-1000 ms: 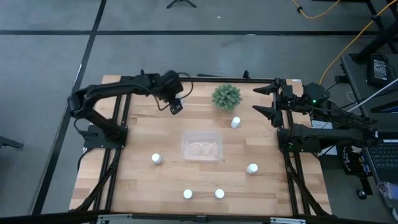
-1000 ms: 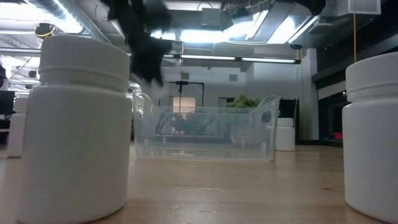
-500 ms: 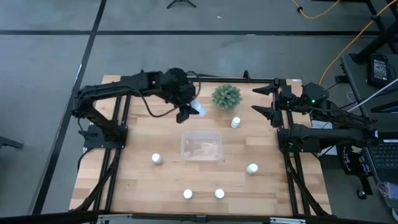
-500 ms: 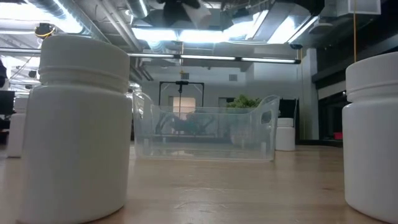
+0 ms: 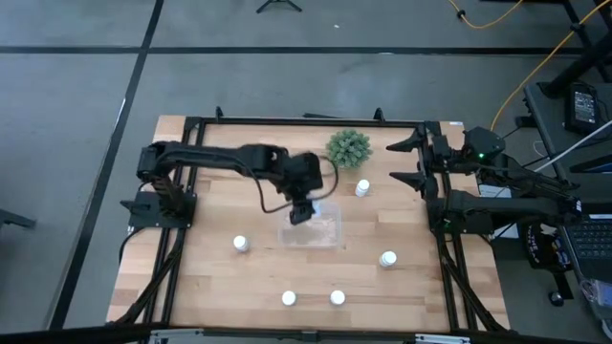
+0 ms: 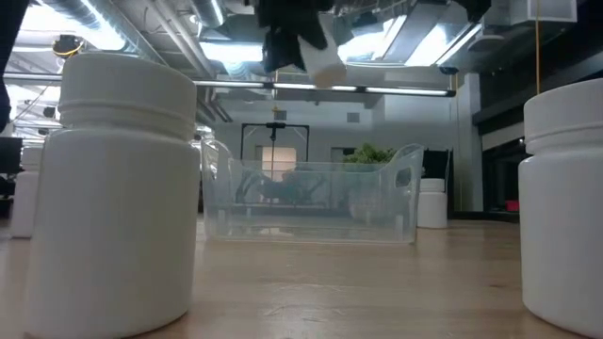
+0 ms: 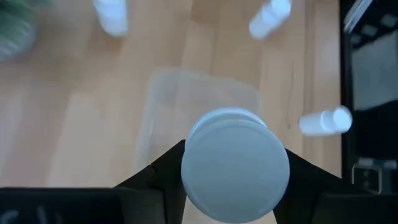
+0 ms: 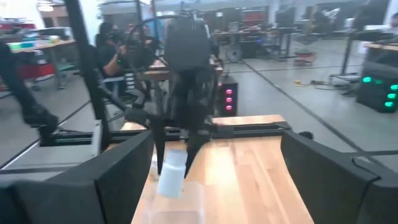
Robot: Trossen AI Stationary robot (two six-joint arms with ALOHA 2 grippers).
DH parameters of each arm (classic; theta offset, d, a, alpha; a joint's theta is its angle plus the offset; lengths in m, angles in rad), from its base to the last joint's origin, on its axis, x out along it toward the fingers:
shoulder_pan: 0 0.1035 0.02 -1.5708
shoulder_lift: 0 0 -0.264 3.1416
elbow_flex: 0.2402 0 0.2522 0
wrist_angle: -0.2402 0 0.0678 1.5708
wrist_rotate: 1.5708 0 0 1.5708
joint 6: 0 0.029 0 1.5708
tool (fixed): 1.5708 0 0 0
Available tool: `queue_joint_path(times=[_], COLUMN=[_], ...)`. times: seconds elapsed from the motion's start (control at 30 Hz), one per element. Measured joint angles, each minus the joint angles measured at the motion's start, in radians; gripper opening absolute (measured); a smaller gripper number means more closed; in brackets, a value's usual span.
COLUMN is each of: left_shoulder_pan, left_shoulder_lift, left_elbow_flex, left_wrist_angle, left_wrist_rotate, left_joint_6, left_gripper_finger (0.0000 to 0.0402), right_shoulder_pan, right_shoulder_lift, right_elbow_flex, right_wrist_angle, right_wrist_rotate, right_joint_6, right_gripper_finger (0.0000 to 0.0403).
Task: Pick and place pill bottles into a basket
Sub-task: Put the white pill bottle into the transparent bin
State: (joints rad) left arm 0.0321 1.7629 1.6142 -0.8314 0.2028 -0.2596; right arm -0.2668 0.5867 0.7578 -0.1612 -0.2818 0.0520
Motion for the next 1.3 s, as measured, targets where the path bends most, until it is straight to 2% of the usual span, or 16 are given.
queue_joint_path(times=[0.23,0.5,0.8,1.07,1.13,1.3], left_shoulder_pan=[-0.069,-0.130,-0.123,-0.100,-0.090,-0.064], left_shoulder_lift=[0.098,0.200,0.317,0.335,0.332,0.330], left_elbow_flex=[-0.006,-0.007,-0.007,-0.008,-0.008,-0.007], left_wrist_angle=[-0.074,-0.059,-0.043,0.042,0.044,0.048], left_wrist_rotate=[-0.067,-0.148,-0.297,-0.322,-0.317,-0.250], left_joint_6=[0.000,0.017,0.002,-0.042,-0.060,-0.089], left_gripper_finger=[0.0166,0.0166,0.0166,0.0166,0.0189,0.0281], right_shoulder_pan=[0.000,0.000,0.000,0.000,0.001,0.000], right_shoulder_lift=[0.000,0.000,-0.001,-0.001,-0.001,-0.001], right_elbow_flex=[0.000,0.000,0.000,0.000,0.000,0.000], right_wrist_angle=[0.000,-0.001,-0.002,-0.016,-0.027,-0.032], right_wrist_rotate=[-0.062,-0.086,-0.223,-0.243,-0.243,-0.243], right_joint_6=[0.049,0.076,0.127,0.126,0.125,0.131], right_gripper_finger=[0.0354,0.0354,0.0354,0.0354,0.0354,0.0354])
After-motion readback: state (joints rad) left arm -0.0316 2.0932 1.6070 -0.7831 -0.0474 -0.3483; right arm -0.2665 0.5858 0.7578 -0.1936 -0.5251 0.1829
